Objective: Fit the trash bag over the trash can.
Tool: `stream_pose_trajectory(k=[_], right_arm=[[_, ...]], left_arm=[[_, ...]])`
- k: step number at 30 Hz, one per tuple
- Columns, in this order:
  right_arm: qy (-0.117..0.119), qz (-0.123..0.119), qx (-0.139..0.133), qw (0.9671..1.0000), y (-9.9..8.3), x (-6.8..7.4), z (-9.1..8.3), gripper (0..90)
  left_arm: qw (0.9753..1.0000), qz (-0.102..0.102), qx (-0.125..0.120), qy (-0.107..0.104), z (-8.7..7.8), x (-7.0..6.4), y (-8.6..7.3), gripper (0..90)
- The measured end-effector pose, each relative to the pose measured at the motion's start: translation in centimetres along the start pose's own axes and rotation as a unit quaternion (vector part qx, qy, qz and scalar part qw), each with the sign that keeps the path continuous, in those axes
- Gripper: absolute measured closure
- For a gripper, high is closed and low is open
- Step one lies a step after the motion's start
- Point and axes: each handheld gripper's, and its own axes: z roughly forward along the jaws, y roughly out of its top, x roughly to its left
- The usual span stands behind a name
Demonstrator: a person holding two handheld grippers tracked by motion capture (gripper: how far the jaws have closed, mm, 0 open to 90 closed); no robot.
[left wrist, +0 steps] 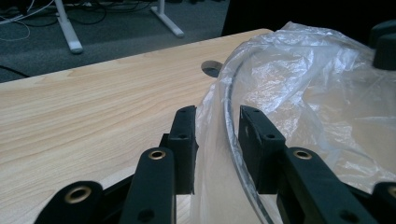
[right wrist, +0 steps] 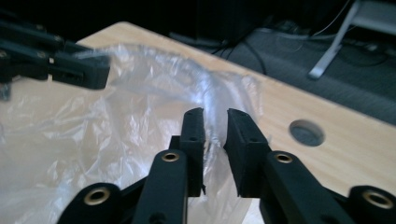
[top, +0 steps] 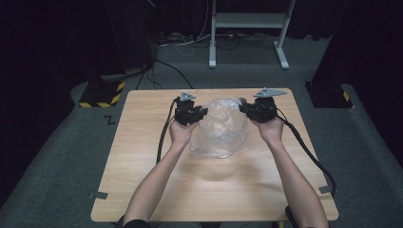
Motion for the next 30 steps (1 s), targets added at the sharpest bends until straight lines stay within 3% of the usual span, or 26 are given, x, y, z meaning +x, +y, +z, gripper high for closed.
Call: stream_pose_trajectory(k=[2, 7, 12, 16, 18, 22, 27, 30], right_arm=[[0.018, 0.001, 0.021, 0.9996, -0.3, -0.1, 0.6, 75.4], [0.012, 0.01, 0.023, 0.9996, -0.2, -0.1, 0.5, 70.3], [-0.007, 0.017, -0.008, 0.9998, 0.3, -0.2, -0.3, 66.5], [-0.017, 0.009, -0.025, 0.9995, 0.7, -0.1, -0.5, 65.4], [-0.013, 0.008, -0.032, 0.9994, 0.8, 0.0, -0.5, 65.8], [-0.003, 0.005, -0.006, 1.0, 0.5, -0.2, 0.4, 69.5], [0.042, 0.025, 0.051, 0.9975, -0.3, -0.5, 2.1, 69.5], [0.043, 0.028, 0.05, 0.9974, -0.4, -0.4, 2.2, 68.5]], left_arm=[[1.0, 0.0, 0.001, -0.002, 0.0, 0.0, 0.0, 67.3], [1.0, 0.002, 0.001, -0.003, 0.0, 0.0, 0.0, 67.2], [1.0, 0.003, 0.003, -0.003, 0.0, 0.0, 0.0, 67.3], [1.0, 0.006, 0.006, 0.0, 0.0, 0.0, 0.0, 67.5], [1.0, 0.005, 0.006, -0.001, 0.0, 0.0, 0.0, 67.5], [1.0, 0.005, 0.007, -0.001, 0.0, 0.0, 0.0, 67.4], [1.0, 0.005, 0.007, -0.002, 0.1, 0.0, 0.0, 67.3], [1.0, 0.005, 0.009, -0.001, 0.0, 0.0, 0.0, 67.1]])
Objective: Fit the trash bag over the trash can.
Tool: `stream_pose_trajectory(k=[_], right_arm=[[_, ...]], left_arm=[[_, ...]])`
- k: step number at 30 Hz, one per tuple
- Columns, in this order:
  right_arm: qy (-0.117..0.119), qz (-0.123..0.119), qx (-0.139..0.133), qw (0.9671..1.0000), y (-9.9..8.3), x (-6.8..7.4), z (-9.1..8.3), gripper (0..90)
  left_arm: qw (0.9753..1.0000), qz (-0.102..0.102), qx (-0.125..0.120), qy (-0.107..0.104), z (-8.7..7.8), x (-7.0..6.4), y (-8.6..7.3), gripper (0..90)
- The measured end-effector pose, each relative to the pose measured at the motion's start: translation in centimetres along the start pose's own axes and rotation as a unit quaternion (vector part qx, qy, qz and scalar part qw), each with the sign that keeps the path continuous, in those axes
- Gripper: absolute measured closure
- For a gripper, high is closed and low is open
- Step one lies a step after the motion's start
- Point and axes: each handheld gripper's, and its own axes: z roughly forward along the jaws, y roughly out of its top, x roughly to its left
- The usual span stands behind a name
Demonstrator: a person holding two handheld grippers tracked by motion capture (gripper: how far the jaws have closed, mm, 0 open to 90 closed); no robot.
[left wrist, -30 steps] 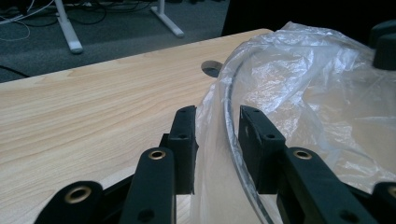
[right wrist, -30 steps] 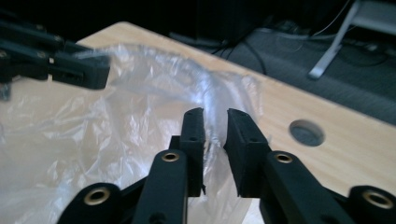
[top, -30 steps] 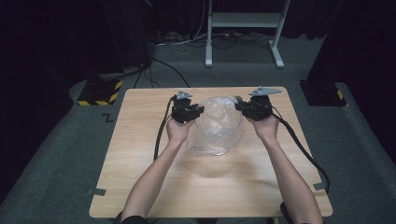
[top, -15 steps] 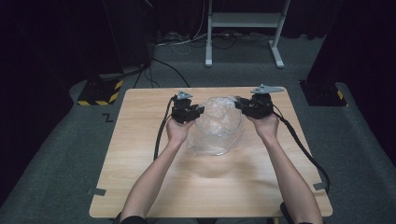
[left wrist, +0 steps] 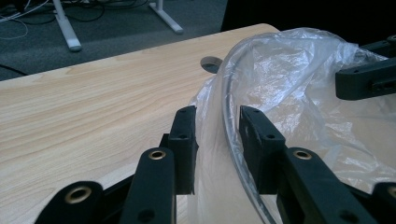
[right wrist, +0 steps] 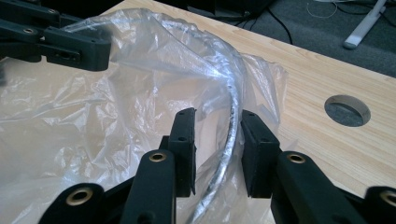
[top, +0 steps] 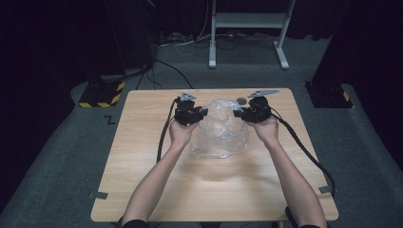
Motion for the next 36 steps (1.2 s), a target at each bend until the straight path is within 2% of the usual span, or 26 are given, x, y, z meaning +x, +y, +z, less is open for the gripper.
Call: stream_pose_trajectory(k=[3, 7, 11, 13, 17, 19, 20, 22, 27, 31, 36], right_arm=[[-0.007, -0.002, -0.003, 1.0, 0.0, 0.1, -0.2, 64.8], [-0.024, -0.007, -0.015, 0.9996, 0.2, 0.4, -0.9, 61.7], [-0.032, -0.017, -0.028, 0.9989, 0.2, 0.8, -1.7, 61.8], [-0.031, -0.019, -0.024, 0.999, 0.2, 0.8, -1.6, 62.1], [-0.027, -0.028, -0.002, 0.9993, -0.3, 0.8, -0.9, 62.1], [-0.022, -0.022, 0.004, 0.9995, -0.6, 0.6, -0.6, 61.0], [-0.014, -0.015, -0.001, 0.9998, -0.7, 0.5, -0.6, 60.6], [-0.015, -0.016, -0.005, 0.9997, -0.8, 0.4, -0.9, 60.6], [-0.015, -0.01, -0.028, 0.9994, -0.8, 0.4, -2.0, 57.5], [-0.016, -0.013, -0.04, 0.999, -0.7, 0.9, -2.4, 56.7], [-0.022, -0.022, -0.043, 0.9986, -0.9, 1.4, -2.8, 56.0]], left_arm=[[1.0, 0.001, 0.001, 0.007, -0.1, 0.0, 0.0, 66.0], [0.9999, -0.011, -0.008, 0.004, -0.4, 0.0, 0.1, 60.1], [0.9998, -0.003, -0.018, 0.003, -1.0, -0.3, 0.3, 60.3], [0.9999, 0.003, -0.014, 0.007, -1.1, -0.4, 0.4, 62.0], [0.9998, 0.008, 0.01, 0.016, -0.5, -0.2, 0.0, 65.2], [0.9999, -0.008, 0.004, 0.007, -0.4, 0.1, 0.0, 64.8], [0.9999, -0.009, -0.001, 0.009, -0.5, 0.1, 0.0, 64.9], [0.9999, -0.011, -0.011, 0.004, -0.8, 0.1, 0.1, 63.2], [0.9991, -0.017, -0.037, -0.01, -2.0, -0.2, 0.3, 50.1], [0.9989, -0.011, -0.043, -0.015, -2.8, -0.6, 0.2, 45.3], [0.9989, 0.009, -0.043, -0.016, -3.7, -1.2, -0.3, 47.3]])
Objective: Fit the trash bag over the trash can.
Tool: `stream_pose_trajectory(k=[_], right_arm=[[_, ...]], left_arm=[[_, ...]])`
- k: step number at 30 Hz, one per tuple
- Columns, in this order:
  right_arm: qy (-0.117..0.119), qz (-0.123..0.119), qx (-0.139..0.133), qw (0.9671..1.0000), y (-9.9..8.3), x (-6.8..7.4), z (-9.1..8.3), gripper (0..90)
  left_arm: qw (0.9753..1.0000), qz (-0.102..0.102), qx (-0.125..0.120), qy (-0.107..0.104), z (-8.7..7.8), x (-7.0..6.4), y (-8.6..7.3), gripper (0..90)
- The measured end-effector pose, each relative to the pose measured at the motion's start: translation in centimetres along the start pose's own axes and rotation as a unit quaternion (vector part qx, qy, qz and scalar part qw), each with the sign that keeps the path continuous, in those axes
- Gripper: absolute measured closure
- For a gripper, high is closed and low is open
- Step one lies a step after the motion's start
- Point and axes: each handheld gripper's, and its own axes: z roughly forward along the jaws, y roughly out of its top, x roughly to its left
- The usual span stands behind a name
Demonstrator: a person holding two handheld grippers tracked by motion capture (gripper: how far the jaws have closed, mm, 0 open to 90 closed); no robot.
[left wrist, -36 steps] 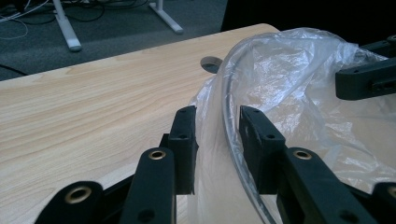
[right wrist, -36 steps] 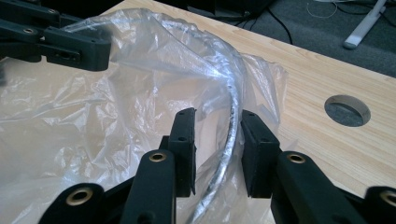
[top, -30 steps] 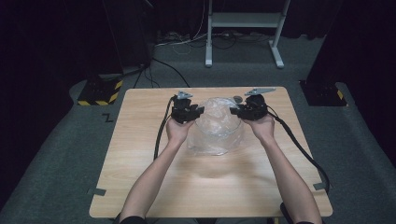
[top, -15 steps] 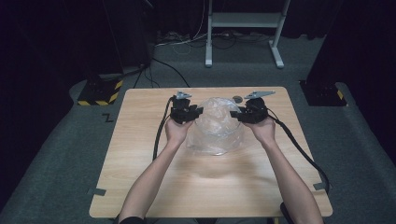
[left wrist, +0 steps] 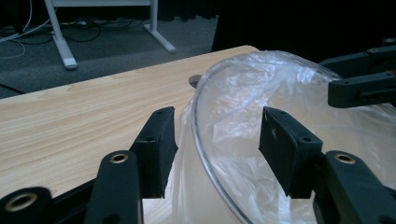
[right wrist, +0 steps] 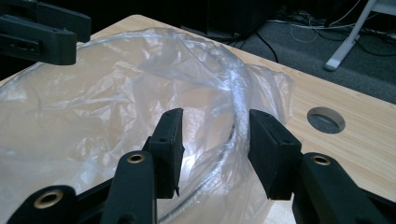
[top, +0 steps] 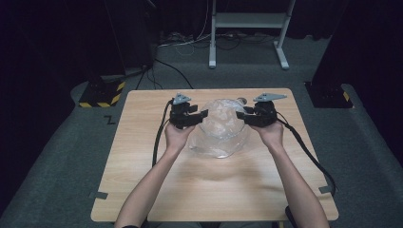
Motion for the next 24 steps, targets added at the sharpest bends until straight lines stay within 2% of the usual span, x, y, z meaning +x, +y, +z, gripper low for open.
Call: stream_pose_trajectory(k=[4, 7, 12, 13, 16, 19, 24], right_arm=[[-0.001, -0.002, -0.002, 1.0, 0.0, 0.2, -0.2, 54.5], [-0.003, -0.008, 0.001, 1.0, -0.1, 0.4, -0.3, 53.7], [-0.001, -0.017, 0.027, 0.9995, -0.6, 0.7, 0.3, 52.1], [-0.002, -0.016, 0.024, 0.9996, -0.7, 0.8, 0.3, 52.3], [0.011, 0.008, 0.01, 0.9999, -1.2, 0.3, 0.1, 51.9], [0.001, 0.001, 0.01, 0.9999, -1.4, 0.4, -0.1, 51.3], [0.003, -0.001, -0.002, 1.0, -1.2, 0.7, -0.8, 50.0]], left_arm=[[0.9999, 0.015, 0.007, 0.003, -0.4, -0.3, -0.1, 51.2], [0.9998, 0.017, 0.006, 0.001, -0.6, -0.3, -0.2, 54.9], [0.9995, 0.015, 0.028, 0.0, 0.1, -0.2, -1.3, 58.3], [0.9997, 0.008, 0.024, -0.004, 0.1, -0.1, -1.5, 58.0], [0.9998, 0.008, 0.017, -0.002, 0.0, -0.1, -1.5, 57.9], [0.9999, 0.009, 0.01, -0.003, -0.3, -0.2, -1.4, 55.9], [1.0, 0.004, -0.002, -0.005, -0.6, -0.2, -1.5, 47.7]])
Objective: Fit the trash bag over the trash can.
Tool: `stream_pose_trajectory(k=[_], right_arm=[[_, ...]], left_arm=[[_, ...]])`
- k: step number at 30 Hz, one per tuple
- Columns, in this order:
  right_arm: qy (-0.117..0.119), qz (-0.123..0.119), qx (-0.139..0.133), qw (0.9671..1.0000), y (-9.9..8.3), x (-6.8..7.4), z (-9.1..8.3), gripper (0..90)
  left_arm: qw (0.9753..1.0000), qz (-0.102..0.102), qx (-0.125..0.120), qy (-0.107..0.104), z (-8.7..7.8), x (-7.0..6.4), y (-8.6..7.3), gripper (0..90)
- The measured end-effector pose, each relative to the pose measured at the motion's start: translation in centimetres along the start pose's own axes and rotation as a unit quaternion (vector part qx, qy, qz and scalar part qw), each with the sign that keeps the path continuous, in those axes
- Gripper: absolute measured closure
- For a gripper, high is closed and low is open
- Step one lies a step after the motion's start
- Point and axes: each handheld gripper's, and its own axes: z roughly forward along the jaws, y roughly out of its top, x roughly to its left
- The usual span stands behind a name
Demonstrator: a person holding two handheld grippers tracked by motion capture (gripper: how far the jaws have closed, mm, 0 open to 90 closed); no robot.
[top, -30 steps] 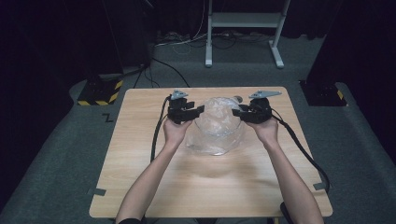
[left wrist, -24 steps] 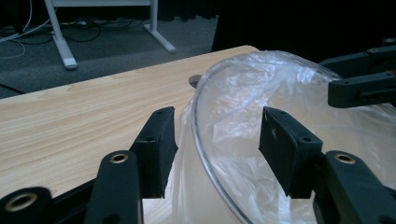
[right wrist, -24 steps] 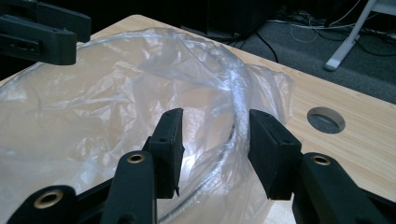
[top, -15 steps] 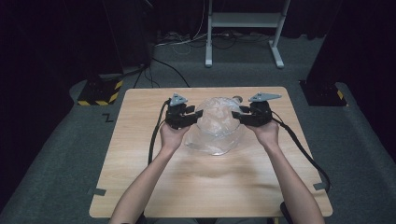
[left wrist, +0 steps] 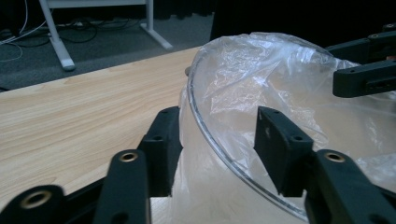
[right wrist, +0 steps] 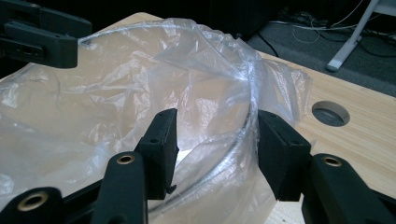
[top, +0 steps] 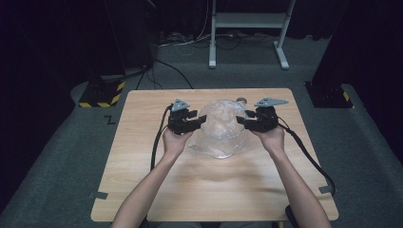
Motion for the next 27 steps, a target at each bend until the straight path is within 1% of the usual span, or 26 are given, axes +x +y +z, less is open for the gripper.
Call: stream_pose_trajectory(k=[3, 9, 13, 16, 19, 22, 25, 27], right_arm=[[-0.005, -0.005, 0.003, 1.0, 0.0, 0.0, -0.2, 48.5], [-0.004, -0.004, -0.009, 0.9999, 0.0, 0.2, -0.5, 45.7], [-0.007, -0.006, -0.002, 1.0, -0.1, 0.3, -0.5, 40.9], [-0.007, -0.011, -0.004, 0.9999, -0.2, 0.5, -0.6, 36.6], [-0.006, -0.014, -0.009, 0.9998, -0.2, 0.7, -0.8, 36.0], [-0.012, -0.017, -0.013, 0.9997, -0.2, 0.8, -0.9, 35.6], [-0.012, -0.012, -0.009, 0.9998, -0.3, 0.6, -1.0, 35.4], [-0.012, -0.009, -0.012, 0.9998, -0.3, 0.6, -1.0, 34.8]], left_arm=[[1.0, 0.001, 0.0, 0.0, -0.1, 0.0, -0.1, 45.1], [1.0, 0.002, -0.008, 0.0, -0.7, 0.2, -0.2, 43.2], [0.9999, 0.003, -0.01, 0.001, -1.2, 0.4, -0.6, 42.9], [0.9999, -0.003, -0.017, -0.001, -1.5, 0.7, -1.0, 42.3], [0.9997, -0.007, -0.023, -0.002, -1.9, 0.8, -1.2, 42.2], [0.9997, -0.003, -0.025, -0.005, -2.2, 0.8, -1.2, 42.1], [0.9994, -0.005, -0.033, -0.012, -2.5, 0.9, -1.2, 41.8], [0.9992, -0.005, -0.036, -0.015, -2.7, 0.8, -1.2, 41.7]])
